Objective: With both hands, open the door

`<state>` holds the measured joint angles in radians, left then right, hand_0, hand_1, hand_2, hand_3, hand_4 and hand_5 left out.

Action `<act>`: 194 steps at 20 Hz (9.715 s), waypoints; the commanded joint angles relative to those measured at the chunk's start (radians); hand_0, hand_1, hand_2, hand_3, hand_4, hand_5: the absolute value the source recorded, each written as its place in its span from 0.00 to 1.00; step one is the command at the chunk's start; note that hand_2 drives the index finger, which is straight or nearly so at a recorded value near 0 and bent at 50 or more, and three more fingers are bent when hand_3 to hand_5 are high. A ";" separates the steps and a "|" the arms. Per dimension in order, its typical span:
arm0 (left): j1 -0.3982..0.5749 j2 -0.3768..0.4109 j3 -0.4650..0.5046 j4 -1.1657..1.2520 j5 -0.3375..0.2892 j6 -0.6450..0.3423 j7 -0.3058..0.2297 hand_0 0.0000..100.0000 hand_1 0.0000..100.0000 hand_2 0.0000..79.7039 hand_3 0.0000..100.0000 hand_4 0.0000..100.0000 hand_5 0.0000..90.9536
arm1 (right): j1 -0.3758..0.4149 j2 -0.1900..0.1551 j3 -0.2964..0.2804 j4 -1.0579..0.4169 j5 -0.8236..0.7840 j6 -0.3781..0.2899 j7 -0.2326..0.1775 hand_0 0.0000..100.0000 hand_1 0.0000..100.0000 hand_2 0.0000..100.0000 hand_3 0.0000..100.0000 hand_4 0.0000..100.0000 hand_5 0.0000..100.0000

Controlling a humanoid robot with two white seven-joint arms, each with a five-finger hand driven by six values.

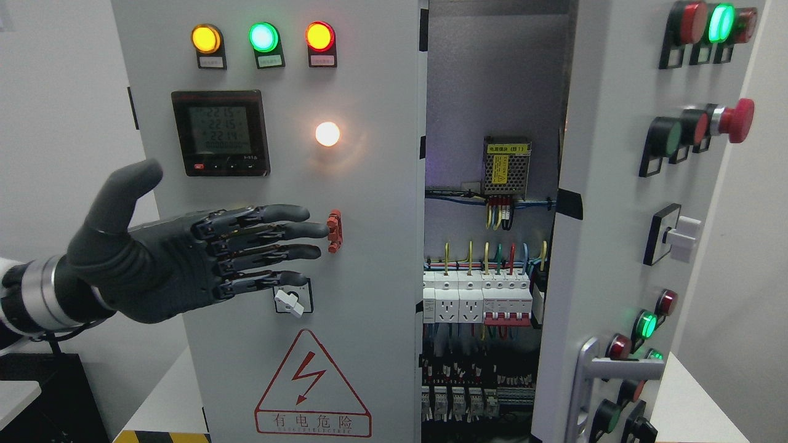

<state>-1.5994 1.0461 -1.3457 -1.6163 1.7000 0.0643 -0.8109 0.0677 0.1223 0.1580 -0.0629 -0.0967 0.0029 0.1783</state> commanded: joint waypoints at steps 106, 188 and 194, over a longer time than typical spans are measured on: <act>-0.034 -1.114 -0.056 0.134 -0.026 -0.066 0.670 0.00 0.00 0.00 0.00 0.00 0.00 | 0.000 -0.001 0.000 0.000 0.000 0.000 0.000 0.38 0.00 0.00 0.00 0.00 0.00; 2.270 -0.535 1.258 0.370 -1.370 -0.685 0.469 0.00 0.00 0.00 0.00 0.00 0.00 | 0.000 0.000 0.000 0.000 0.000 0.000 0.000 0.38 0.00 0.00 0.00 0.00 0.00; 2.222 -0.647 1.254 0.735 -1.502 -0.727 0.470 0.00 0.00 0.00 0.00 0.00 0.00 | 0.000 -0.001 0.000 0.000 0.000 0.000 0.000 0.38 0.00 0.00 0.00 0.00 0.00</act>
<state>0.6296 0.5397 -0.1574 -1.3351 0.3128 -0.6445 -0.3411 0.0677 0.1222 0.1580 -0.0628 -0.0966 0.0025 0.1772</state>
